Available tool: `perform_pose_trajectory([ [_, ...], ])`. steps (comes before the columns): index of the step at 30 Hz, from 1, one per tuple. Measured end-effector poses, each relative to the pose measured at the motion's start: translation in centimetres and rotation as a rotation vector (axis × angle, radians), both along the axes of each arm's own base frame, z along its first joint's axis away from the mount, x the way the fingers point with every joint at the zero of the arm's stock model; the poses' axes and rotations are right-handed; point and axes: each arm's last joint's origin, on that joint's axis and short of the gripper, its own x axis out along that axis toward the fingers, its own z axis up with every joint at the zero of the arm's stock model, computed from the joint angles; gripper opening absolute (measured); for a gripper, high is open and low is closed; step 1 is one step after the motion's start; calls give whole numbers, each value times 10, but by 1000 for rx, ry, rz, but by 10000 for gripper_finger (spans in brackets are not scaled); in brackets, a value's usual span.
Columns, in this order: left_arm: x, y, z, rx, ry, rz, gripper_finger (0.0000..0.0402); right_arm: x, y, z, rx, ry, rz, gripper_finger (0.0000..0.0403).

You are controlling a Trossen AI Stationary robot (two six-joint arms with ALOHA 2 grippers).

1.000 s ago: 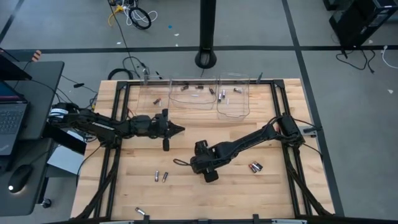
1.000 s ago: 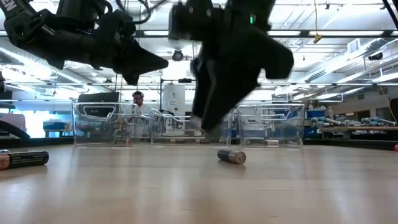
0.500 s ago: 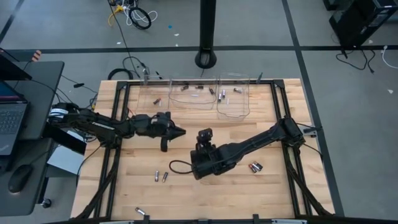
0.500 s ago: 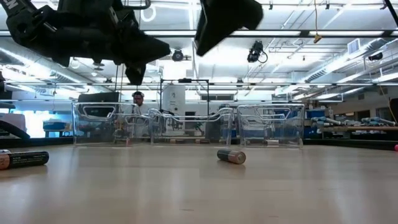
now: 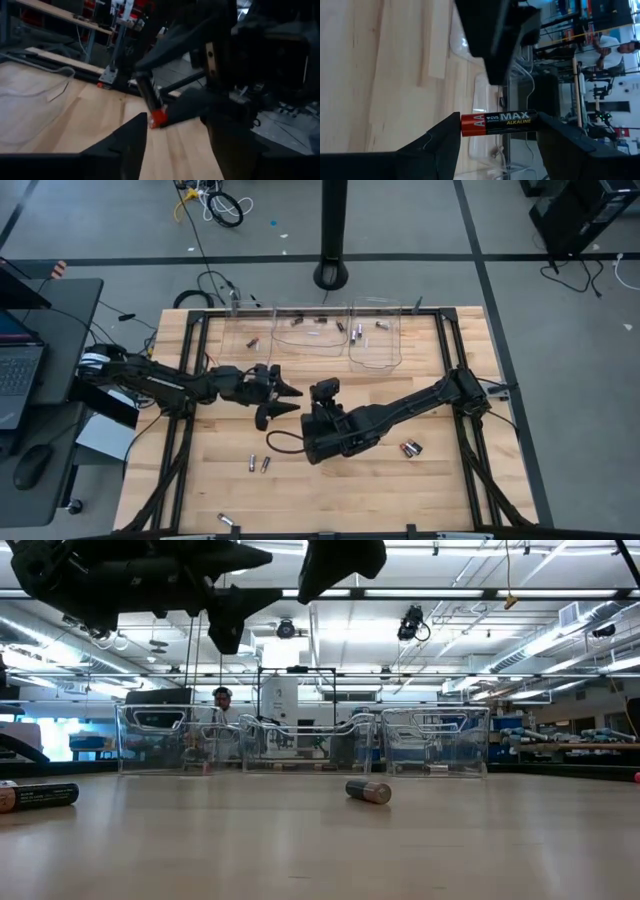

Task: Sort batteries
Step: Put the orange battery into the left transparent bin

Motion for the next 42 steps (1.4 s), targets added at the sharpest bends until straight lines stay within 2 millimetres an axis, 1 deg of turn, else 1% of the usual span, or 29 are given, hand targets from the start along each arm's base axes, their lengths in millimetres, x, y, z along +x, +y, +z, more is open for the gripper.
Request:
perform_pose_trajectory([
  [6, 2, 1, 3, -6, -12, 67, 238, 4, 1, 2, -3, -24, 22, 231],
  [23, 2, -1, 4, -1, -16, 66, 239, 11, 2, 6, -11, -64, 59, 231],
  [26, 4, -2, 7, 9, -27, 59, 239, 12, 2, 6, -15, -58, 64, 231],
  [30, 15, -3, 7, 28, -11, 43, 237, 13, 1, 6, -11, -57, 69, 231],
  [35, 26, -4, 6, 31, -2, 5, 209, 13, 1, 6, -14, -54, 72, 231],
  [42, 25, -4, 8, 45, -16, 1, 143, 13, 1, 6, -15, -53, 72, 231],
])
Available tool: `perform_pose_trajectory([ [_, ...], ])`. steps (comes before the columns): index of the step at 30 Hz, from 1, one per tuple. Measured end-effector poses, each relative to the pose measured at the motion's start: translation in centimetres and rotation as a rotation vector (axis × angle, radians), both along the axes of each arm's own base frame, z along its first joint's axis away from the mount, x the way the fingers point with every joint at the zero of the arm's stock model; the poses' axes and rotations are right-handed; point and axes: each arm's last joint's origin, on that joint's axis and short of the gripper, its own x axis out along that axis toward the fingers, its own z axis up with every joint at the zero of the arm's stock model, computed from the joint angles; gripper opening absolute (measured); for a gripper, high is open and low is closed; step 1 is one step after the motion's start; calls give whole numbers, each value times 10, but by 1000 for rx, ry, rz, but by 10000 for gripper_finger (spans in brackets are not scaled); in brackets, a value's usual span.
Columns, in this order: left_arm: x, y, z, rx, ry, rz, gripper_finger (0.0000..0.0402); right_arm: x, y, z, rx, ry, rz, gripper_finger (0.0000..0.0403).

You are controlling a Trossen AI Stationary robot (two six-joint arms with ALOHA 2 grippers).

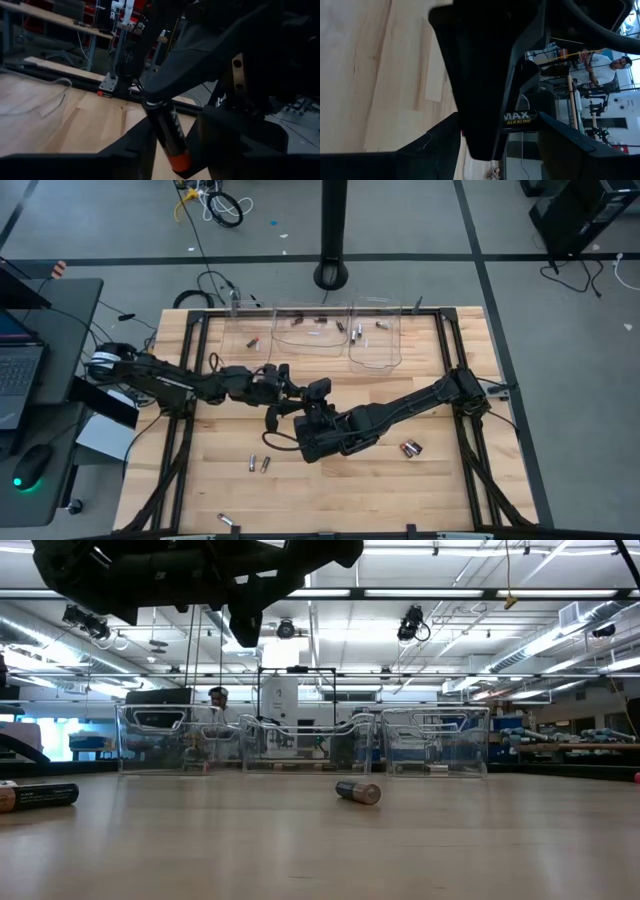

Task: Sort batteries
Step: Put the orange battery into the left transparent bin

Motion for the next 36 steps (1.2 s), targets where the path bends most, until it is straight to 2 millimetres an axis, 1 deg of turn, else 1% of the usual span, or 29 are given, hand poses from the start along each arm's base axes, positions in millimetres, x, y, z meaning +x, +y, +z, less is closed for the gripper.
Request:
perform_pose_trajectory([
  [3, 0, 0, 0, 10, -1, -1, 123, 0, 0, 0, 0, 0, 1, 231],
  [8, 0, 0, 0, 7, 1, -8, 99, 0, 0, 0, -3, 5, 4, 231],
  [15, 0, 0, 0, 5, 1, -8, 90, 0, 0, 0, -7, 8, 4, 234],
  [17, 0, 0, 0, 6, 0, -8, 90, 0, 0, 0, -6, 7, 4, 245],
  [20, 0, 0, 0, 25, -2, -15, 86, -1, 4, 0, -2, 0, 6, 277],
  [24, -2, 0, 2, 52, -10, -15, 69, -5, 6, 0, -68, 16, -13, 319],
  [27, -2, 5, 2, 54, 6, -5, 57, -9, 7, -1, -108, 33, -26, 333],
  [29, -4, 10, 4, 43, 21, -14, 57, -11, 7, -2, -112, 43, -34, 329],
  [31, -3, 16, 9, 43, 31, -1, 57, -14, 6, -3, -107, 58, -52, 313],
  [33, -7, 22, 10, 44, 89, 16, 57, -19, 5, -6, -86, 84, -71, 287],
  [36, -9, 30, 20, 71, 157, 46, 57, -29, -3, -11, -35, 142, -137, 232],
])
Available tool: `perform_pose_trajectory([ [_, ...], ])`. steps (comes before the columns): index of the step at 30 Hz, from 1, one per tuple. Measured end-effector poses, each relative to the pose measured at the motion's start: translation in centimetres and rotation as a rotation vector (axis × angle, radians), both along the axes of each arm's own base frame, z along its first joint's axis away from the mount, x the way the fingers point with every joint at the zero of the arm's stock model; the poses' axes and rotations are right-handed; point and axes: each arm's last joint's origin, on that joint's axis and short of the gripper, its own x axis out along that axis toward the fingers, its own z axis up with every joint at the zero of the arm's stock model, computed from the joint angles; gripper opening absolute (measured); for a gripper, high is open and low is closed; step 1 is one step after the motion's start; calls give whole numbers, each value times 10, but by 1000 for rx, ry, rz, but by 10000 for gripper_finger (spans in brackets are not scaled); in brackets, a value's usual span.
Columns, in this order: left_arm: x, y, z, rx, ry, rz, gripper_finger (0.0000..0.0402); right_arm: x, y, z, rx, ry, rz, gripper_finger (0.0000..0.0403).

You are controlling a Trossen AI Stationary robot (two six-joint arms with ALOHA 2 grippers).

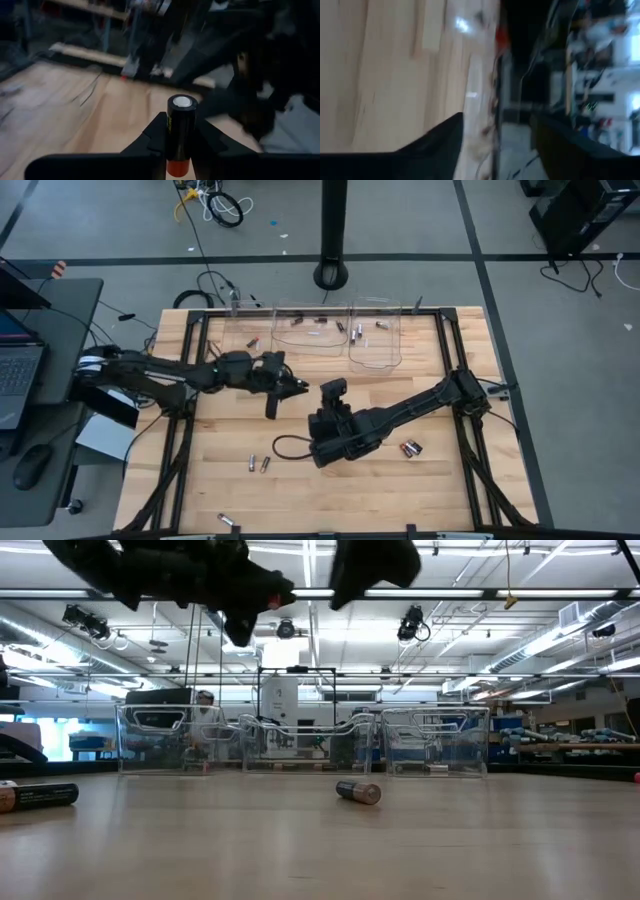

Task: Sort batteries
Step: Put the orange battery into the left transparent bin

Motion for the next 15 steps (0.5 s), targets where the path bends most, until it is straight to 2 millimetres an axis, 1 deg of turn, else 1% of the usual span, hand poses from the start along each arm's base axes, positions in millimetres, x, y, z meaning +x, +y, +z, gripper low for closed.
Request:
perform_pose_trajectory([
  [3, -4, 9, 16, 35, 91, 37, 57, -10, -11, -3, 57, 36, -107, 167],
  [6, -11, 21, 27, 48, 258, 85, 57, -16, -17, -9, 71, 59, -183, 96],
  [9, -23, 36, 40, 59, 436, 162, 57, -21, -18, -19, 67, 80, -214, 26],
  [10, -26, 42, 45, 63, 479, 199, 57, -23, -18, -23, 62, 90, -219, 14],
  [11, -29, 49, 50, 68, 522, 236, 57, -23, -18, -28, 59, 95, -225, 12],
  [13, -39, 61, 54, 62, 619, 296, 57, -26, -19, -39, 58, 106, -241, 18],
  [15, -46, 75, 60, 54, 672, 358, 57, -28, -20, -51, 59, 123, -246, 20],
])
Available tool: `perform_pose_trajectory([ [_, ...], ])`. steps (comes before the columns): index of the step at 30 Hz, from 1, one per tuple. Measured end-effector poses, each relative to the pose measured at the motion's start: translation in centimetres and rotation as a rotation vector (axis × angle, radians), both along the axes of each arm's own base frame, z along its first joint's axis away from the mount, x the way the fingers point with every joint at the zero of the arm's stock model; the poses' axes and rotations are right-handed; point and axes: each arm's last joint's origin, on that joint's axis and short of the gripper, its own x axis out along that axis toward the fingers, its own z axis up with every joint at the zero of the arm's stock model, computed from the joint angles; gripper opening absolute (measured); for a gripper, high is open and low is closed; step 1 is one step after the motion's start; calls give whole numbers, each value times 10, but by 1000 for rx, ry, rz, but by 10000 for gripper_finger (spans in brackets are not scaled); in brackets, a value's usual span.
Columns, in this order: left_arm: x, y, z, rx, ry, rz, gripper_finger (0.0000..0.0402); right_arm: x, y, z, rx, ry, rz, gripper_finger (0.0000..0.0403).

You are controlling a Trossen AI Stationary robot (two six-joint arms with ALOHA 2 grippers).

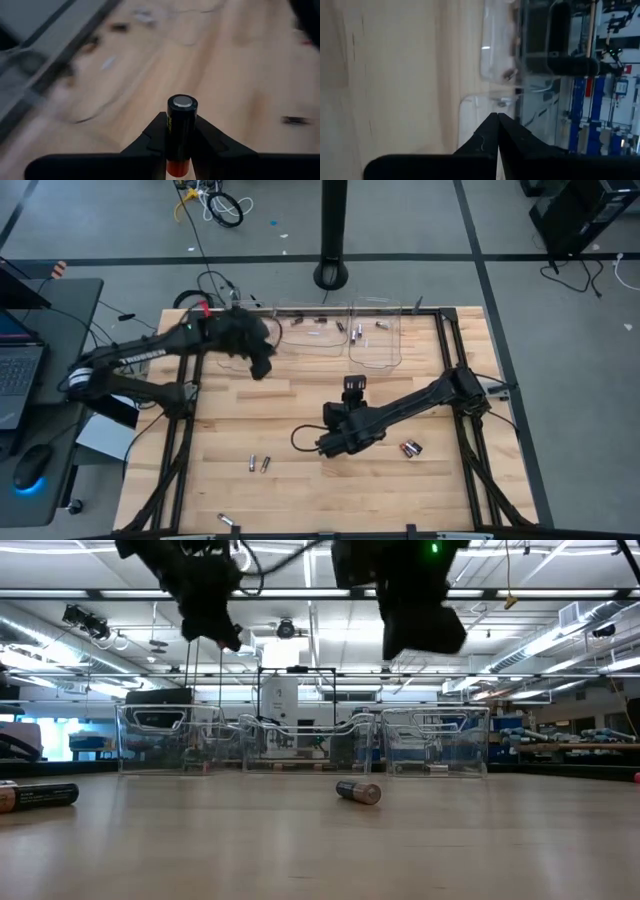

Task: Sort batteries
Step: Put the orange battery into the left transparent bin

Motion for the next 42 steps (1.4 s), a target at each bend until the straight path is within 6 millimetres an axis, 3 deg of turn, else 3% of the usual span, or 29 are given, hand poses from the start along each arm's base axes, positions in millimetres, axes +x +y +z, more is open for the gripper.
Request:
perform_pose_trajectory([
  [7, -27, 54, -11, -80, 234, 216, 57, -7, -2, -33, 77, 48, -26, 11],
  [13, -29, 103, -41, -150, 355, 297, 57, -10, 0, -38, 110, 44, -54, 6],
  [17, -27, 124, -67, -212, 428, 293, 57, -13, 9, -38, 114, 42, -32, 6],
  [26, -16, 143, -111, -297, 540, 260, 57, -19, 27, -38, 120, 16, -12, 6],
  [36, -13, 149, -131, -305, 607, 274, 58, -20, 31, -38, 120, 10, -7, 6],
  [42, -12, 150, -133, -297, 613, 280, 58, -21, 31, -38, 118, 15, -7, 6],
])
